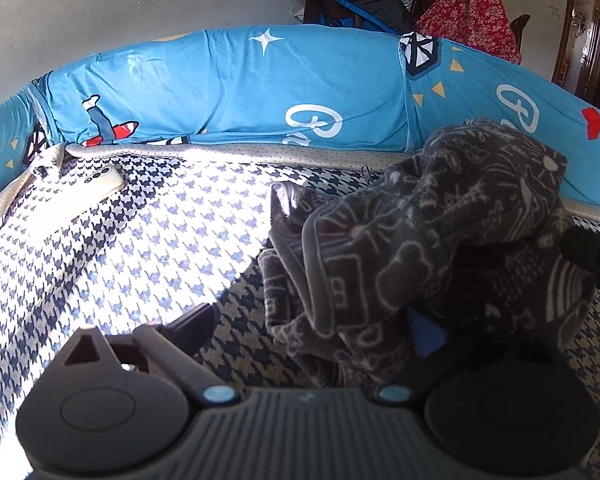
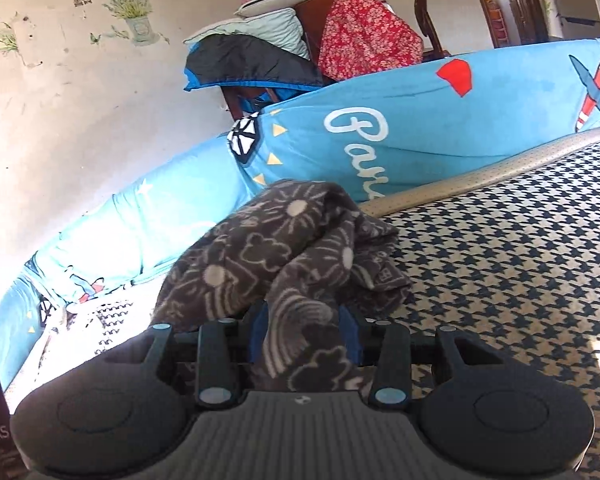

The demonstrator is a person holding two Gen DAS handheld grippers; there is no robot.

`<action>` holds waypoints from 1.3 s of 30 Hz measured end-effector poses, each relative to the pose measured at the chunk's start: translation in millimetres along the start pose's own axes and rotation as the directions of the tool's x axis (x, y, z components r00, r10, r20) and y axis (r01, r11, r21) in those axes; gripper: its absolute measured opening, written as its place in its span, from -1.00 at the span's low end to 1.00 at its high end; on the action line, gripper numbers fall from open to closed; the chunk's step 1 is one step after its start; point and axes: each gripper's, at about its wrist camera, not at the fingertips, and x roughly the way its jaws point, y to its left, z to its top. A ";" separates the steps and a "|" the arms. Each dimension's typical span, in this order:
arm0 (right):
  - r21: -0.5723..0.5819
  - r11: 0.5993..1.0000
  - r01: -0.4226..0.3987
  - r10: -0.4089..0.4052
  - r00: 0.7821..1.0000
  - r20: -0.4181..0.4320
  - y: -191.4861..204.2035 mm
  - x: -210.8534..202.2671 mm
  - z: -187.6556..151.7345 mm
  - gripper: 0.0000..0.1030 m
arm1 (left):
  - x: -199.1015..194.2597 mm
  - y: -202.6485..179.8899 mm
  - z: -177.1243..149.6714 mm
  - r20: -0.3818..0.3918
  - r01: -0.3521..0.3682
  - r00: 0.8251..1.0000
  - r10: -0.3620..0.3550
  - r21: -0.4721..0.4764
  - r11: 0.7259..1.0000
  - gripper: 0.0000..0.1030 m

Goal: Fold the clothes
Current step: 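Close the right gripper on the grey garment and lift it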

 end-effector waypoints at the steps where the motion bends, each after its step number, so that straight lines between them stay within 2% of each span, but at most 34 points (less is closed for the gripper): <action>1: -0.010 1.000 -0.007 0.007 1.000 0.004 5.0 0.3 -0.4 -0.18 | -0.3 2.0 0.1 -0.002 0.006 1.000 -0.006 -0.001 1.000 0.92; 5: -0.025 1.000 -0.006 0.006 1.000 0.016 15.9 3.8 -0.9 -0.02 | -4.2 9.8 0.7 0.004 0.021 1.000 -0.021 0.004 1.000 1.00; 8: -0.023 0.999 0.026 -0.025 0.999 0.044 18.9 0.4 1.8 -0.02 | -10.3 16.4 1.0 0.020 0.029 0.999 -0.029 0.009 1.000 1.00; 13: -0.069 0.998 -0.008 0.017 0.991 0.133 31.1 -15.1 4.9 -0.02 | -11.8 27.8 1.5 0.024 0.014 1.000 -0.014 0.001 1.000 1.00; 17: -0.079 0.988 -0.131 0.135 0.990 0.039 40.9 -5.2 -1.0 0.03 | -10.3 35.6 1.0 0.017 0.012 1.000 -0.012 -0.002 1.000 1.00; 22: 0.010 0.978 -0.210 0.210 0.975 -0.066 48.9 19.4 -12.2 0.25 | -8.4 40.2 -2.8 0.007 0.009 1.000 -0.009 0.021 1.000 1.00; 27: 0.084 0.979 -0.186 0.190 0.980 -0.051 47.3 32.4 -16.5 0.47 | -6.2 44.0 -3.7 -0.004 0.004 1.000 -0.004 0.028 1.000 1.00; 31: 0.136 0.978 -0.159 0.165 0.986 -0.032 45.6 41.7 -19.3 0.47 | -4.9 44.4 -3.3 -0.008 0.004 1.000 -0.004 0.025 1.000 1.00; 32: 0.149 0.977 -0.152 0.158 0.987 -0.028 45.2 44.0 -20.0 0.45 | -4.9 43.8 -3.3 -0.009 0.003 1.000 -0.003 0.026 1.000 1.00; 34: 0.142 0.978 -0.154 0.156 0.988 -0.003 45.3 44.4 -21.0 0.13 | -5.0 42.3 -3.6 -0.009 0.001 1.000 -0.001 0.027 1.000 1.00; 36: 0.109 0.981 -0.162 0.161 0.987 0.013 46.9 41.1 -20.1 -0.46 | -5.4 41.2 -3.7 -0.005 -0.001 1.000 0.001 0.026 1.000 1.00; 37: 0.094 0.983 -0.160 0.158 0.987 0.025 47.0 37.9 -19.3 -0.62 | -6.1 40.7 -3.6 -0.001 -0.003 1.000 0.003 0.025 1.000 1.00; 39: 0.073 0.986 -0.147 0.143 0.988 0.057 45.6 28.3 -17.1 -0.75 | -8.1 39.8 -2.9 0.007 -0.003 1.000 0.002 0.021 1.000 1.00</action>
